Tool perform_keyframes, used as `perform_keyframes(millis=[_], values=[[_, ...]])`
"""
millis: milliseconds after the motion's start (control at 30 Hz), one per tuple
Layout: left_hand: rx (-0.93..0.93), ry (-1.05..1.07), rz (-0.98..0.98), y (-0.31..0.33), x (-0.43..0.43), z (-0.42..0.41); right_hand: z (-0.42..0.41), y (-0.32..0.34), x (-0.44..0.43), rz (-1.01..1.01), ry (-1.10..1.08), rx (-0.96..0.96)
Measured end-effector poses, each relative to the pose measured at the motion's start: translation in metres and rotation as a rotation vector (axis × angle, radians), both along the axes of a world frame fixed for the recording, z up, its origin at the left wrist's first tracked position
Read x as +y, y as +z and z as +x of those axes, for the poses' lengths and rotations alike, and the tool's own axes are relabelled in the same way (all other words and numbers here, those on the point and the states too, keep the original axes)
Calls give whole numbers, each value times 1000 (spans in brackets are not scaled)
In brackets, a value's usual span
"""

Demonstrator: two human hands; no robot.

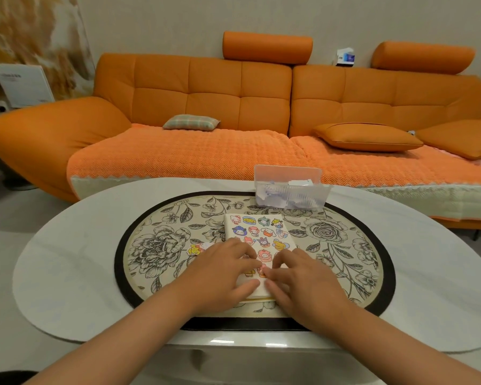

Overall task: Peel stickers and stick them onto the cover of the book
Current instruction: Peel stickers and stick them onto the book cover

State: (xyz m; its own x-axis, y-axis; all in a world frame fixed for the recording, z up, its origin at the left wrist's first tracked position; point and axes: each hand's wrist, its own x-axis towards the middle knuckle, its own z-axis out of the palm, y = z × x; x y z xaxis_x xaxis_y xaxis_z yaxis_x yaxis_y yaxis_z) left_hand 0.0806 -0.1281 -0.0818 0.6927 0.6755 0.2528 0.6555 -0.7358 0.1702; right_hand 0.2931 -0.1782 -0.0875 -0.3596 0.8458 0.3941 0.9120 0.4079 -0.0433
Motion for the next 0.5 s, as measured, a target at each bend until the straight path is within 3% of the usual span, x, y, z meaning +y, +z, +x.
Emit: perform_keyframes(millis=[167,300,500], values=[[78,-12,94,-1,-12,-3,-2,-1,-8,-42,11,-36],[34,-66,182,-6,-15,-3,-4,-1,-8,-116,1,-68],[63,-77,159,-3,-17,-5,-4,-2,-2,-132,-2,-27]])
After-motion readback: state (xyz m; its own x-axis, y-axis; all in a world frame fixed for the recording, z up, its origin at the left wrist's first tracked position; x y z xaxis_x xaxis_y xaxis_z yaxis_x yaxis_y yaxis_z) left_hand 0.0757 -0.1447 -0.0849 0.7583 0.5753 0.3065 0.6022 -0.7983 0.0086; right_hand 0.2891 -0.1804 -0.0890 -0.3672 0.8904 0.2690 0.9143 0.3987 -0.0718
